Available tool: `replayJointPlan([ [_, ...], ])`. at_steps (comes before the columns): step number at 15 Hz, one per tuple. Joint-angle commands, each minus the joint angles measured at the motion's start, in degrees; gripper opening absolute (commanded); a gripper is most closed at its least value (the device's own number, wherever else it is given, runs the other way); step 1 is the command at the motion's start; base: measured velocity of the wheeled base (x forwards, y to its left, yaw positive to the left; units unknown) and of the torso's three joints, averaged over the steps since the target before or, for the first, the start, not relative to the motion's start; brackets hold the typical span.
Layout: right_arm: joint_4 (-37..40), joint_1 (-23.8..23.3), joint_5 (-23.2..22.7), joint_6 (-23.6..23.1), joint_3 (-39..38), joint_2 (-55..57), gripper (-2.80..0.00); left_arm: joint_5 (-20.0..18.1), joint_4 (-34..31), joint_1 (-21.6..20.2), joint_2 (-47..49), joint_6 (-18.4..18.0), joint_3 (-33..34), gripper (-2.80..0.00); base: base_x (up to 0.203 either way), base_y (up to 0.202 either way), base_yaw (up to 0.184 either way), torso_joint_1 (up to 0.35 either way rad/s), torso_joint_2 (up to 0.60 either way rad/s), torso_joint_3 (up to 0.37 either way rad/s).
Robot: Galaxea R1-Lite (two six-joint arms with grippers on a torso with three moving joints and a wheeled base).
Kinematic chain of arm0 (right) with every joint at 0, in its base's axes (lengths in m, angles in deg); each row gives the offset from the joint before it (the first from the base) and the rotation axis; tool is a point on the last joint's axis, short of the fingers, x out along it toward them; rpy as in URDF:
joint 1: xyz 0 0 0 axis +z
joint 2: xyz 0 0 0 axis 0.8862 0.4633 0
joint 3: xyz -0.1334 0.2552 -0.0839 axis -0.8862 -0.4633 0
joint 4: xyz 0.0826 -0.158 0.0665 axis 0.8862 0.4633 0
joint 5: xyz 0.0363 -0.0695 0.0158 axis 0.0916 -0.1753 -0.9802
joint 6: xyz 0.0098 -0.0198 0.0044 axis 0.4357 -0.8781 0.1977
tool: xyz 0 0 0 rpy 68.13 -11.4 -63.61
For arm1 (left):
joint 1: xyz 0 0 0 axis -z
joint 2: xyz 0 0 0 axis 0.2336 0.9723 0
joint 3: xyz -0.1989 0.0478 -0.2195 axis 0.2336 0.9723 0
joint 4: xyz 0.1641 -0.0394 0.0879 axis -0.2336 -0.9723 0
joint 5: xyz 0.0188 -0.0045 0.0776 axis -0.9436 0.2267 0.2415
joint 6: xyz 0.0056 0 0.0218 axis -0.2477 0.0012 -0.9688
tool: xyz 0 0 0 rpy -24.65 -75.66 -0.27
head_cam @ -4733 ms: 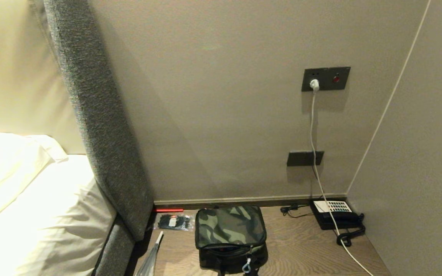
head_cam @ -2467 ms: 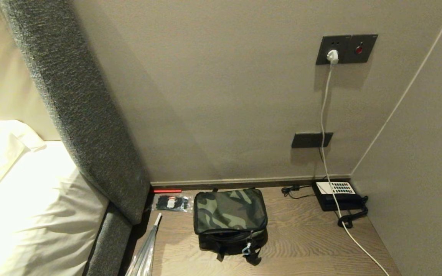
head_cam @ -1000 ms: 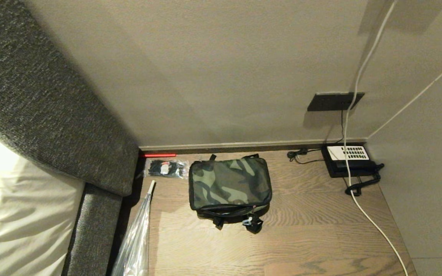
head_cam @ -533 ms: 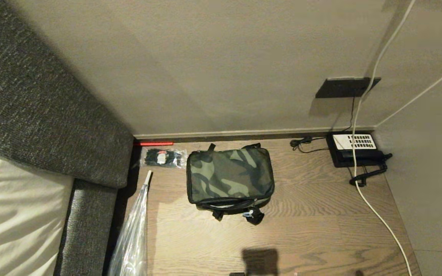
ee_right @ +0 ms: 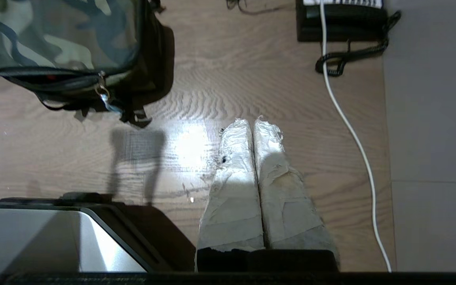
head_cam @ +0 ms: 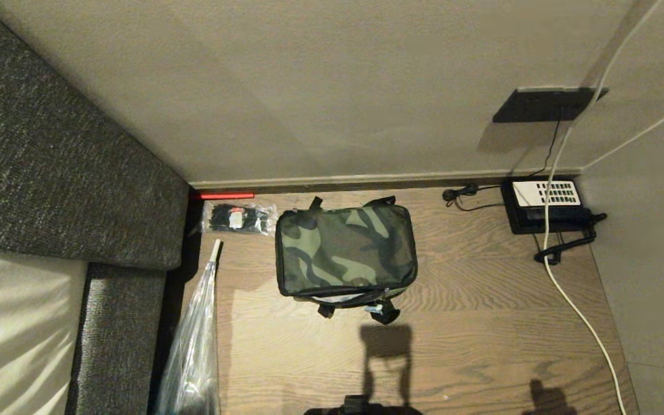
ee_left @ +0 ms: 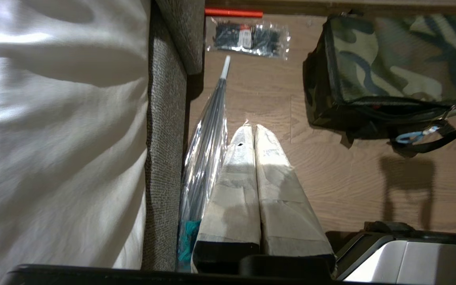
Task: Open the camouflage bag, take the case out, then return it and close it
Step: Open the top of the storage box
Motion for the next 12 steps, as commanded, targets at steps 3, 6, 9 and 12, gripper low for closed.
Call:
replayJointPlan([
  [3,-0.08,0.02,-0.04,-0.03,0.0,-0.01,-2.8,0.0,-0.02,-0.02,-0.02,-0.09,0.18,-2.8,0.0,0.0,0.0,0.004,0.0,-0.2],
  [6,-0.02,0.02,-0.17,-0.68,0.0,-0.01,-2.8,0.0,-0.02,-0.02,-0.09,-0.09,0.18,-2.8,0.0,0.0,0.0,0.003,0.01,-0.201],
  [9,0.1,0.02,-0.4,-1.58,0.0,-0.01,-2.8,0.0,-0.02,-0.02,-0.11,-0.16,0.18,-2.8,0.0,0.0,0.0,0.001,0.0,-0.094],
  [12,-0.16,0.02,-0.4,-1.79,0.26,-0.01,-2.8,0.0,-0.02,-0.02,-0.02,-0.09,0.18,-2.8,0.0,0.0,0.0,0.002,0.0,-0.013],
])
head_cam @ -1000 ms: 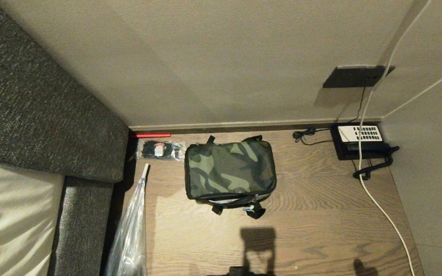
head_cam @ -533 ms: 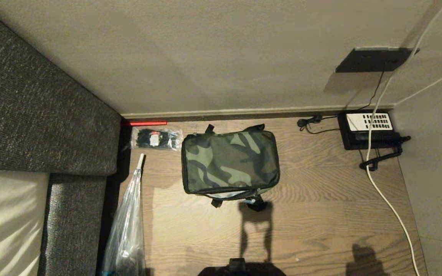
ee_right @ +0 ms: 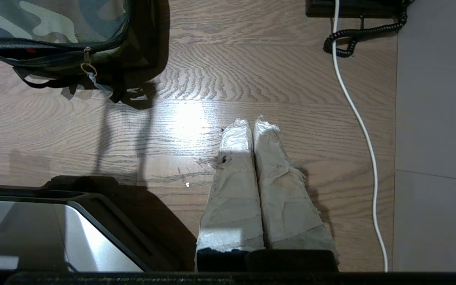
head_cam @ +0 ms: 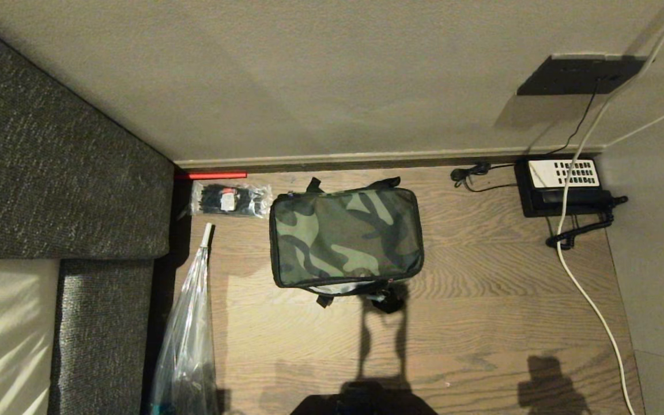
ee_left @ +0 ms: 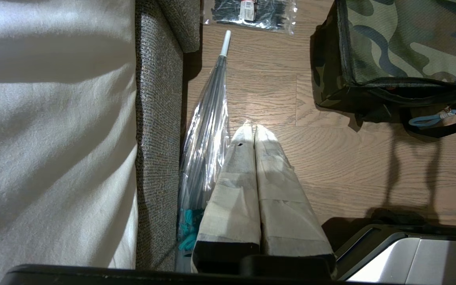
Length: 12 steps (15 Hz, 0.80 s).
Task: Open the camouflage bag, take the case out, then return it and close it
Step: Open the top of the storage box
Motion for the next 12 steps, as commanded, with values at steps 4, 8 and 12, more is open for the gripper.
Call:
replayJointPlan([
  [4,10.6,0.02,-2.5,1.68,19.25,-0.06,-2.8,0.02,0.01,-0.02,-0.11,-0.03,0.18,-2.8,0.0,0.0,0.0,0.0,0.0,0.0],
  [8,34.05,0.05,-7.65,8.07,45.34,2.19,-2.8,0.02,0.01,-0.02,-0.02,0.02,0.18,-2.8,0.0,0.0,0.0,0.0,0.0,0.0],
  [12,37.13,1.05,-12.03,15.26,47.95,27.45,-2.8,0.02,0.01,-0.02,-0.02,-0.04,0.18,-2.8,0.0,0.0,0.0,0.0,0.0,0.0],
])
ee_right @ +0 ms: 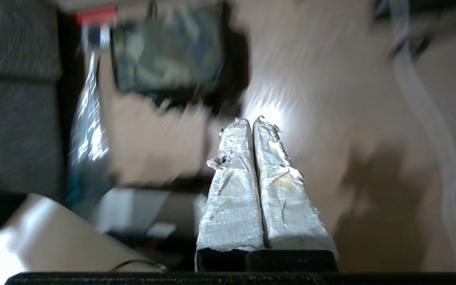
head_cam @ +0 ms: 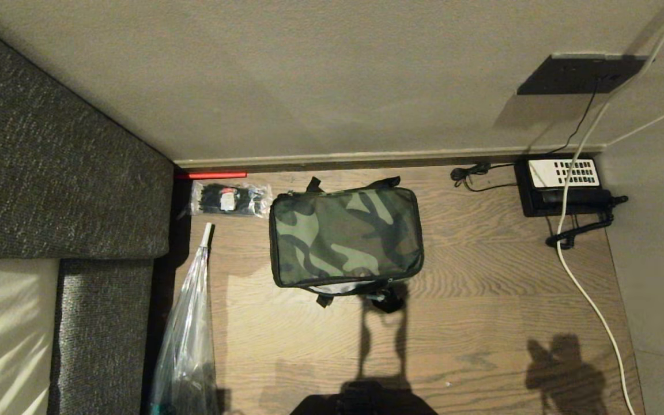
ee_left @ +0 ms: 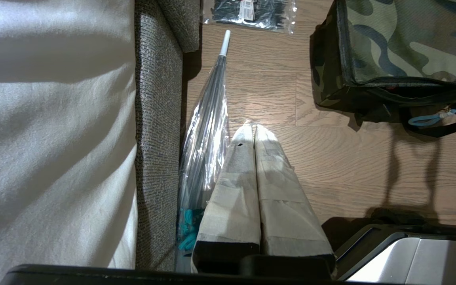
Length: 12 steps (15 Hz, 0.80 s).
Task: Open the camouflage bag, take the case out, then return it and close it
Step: Open the top of the storage box
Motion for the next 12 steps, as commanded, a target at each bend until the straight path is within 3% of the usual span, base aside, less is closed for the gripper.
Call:
replayJointPlan([
  [1,-2.47,0.55,-1.73,2.01,0.39,23.87,-2.8,0.03,0.03,-0.02,-0.1,0.02,0.18,-2.8,0.0,0.0,0.0,0.0,0.0,0.0],
  [4,-19.67,2.01,-3.44,2.38,-4.08,49.77,-2.8,0.03,0.03,-0.02,-0.02,0.02,0.18,-2.8,0.0,0.0,0.0,0.0,0.0,0.0],
  [7,-49.73,8.09,-3.3,2.54,-9.67,72.17,-2.8,0.03,0.03,-0.02,-0.03,0.03,0.18,-2.8,0.0,0.0,0.0,0.0,0.0,0.0],
  [10,-70.63,18.51,3.96,3.93,-14.33,89.72,-2.8,0.03,0.03,-0.02,-0.03,0.02,0.18,-2.8,0.0,0.0,0.0,0.0,0.0,0.0],
  [12,-83.63,24.69,9.89,8.91,-16.15,98.32,-2.8,0.03,0.03,-0.02,-0.07,0.02,0.18,-2.8,0.0,0.0,0.0,0.0,0.0,0.0],
])
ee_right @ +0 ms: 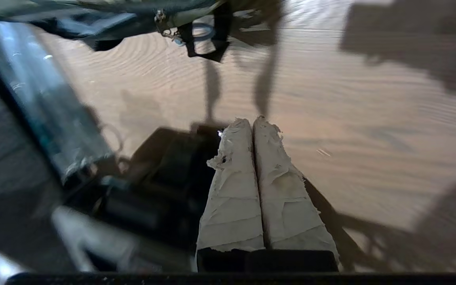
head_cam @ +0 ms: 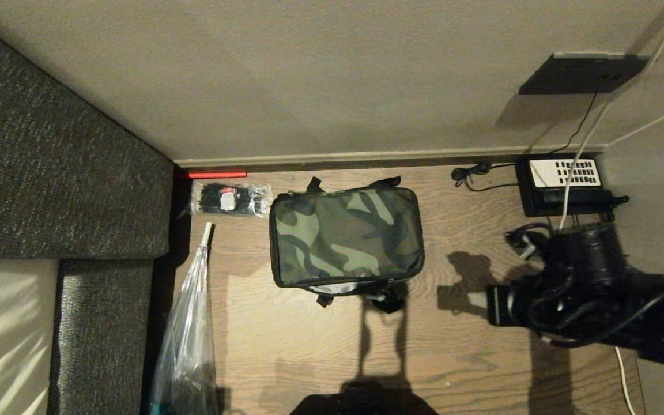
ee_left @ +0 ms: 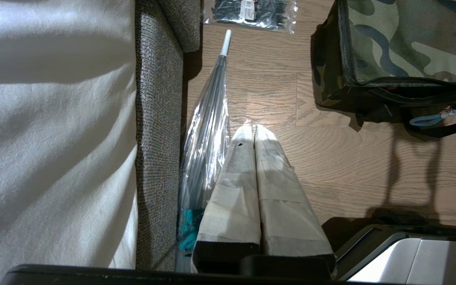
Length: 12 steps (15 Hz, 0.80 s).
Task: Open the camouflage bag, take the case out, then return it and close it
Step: Open the top of the storage box
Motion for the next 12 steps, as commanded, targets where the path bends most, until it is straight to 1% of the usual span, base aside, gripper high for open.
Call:
replayJointPlan([
  [1,-20.51,7.09,4.85,5.45,-1.78,15.33,-2.8,0.02,0.01,-0.02,-0.11,0.0,0.18,-2.8,0.0,0.0,0.0,0.0,0.0,0.0],
  [2,-25.9,8.26,5.75,6.92,-1.41,17.18,-2.8,0.02,0.01,-0.02,-0.03,0.0,0.18,-2.8,0.0,0.0,0.0,0.0,0.0,0.0],
  [3,-29.38,8.87,5.89,7.64,-0.24,18.72,-2.53,0.02,0.01,-0.02,-0.09,0.03,0.18,-2.8,0.0,0.0,0.0,0.0,0.0,0.0],
  [4,-30.34,9.48,5.84,8.01,0.33,19.75,0.0,0.02,0.01,-0.02,-0.05,0.0,0.18,-2.8,0.0,0.0,0.0,0.0,0.0,0.0],
  [8,-33.85,11.68,6.38,7.17,3.0,25.14,0.0,0.02,0.01,-0.02,-0.11,0.0,0.18,-2.8,0.0,0.0,0.0,0.0,0.0,0.0],
  [11,-36.2,12.26,6.55,6.0,3.92,28.76,0.0,0.02,0.01,-0.02,-0.11,0.08,0.18,-2.8,0.0,0.0,0.0,0.0,0.0,0.0],
  [12,-37.21,12.26,6.6,6.24,4.23,29.62,0.0,0.02,0.01,-0.02,-0.02,0.0,0.18,-2.8,0.0,0.0,0.0,0.0,0.0,0.0],
])
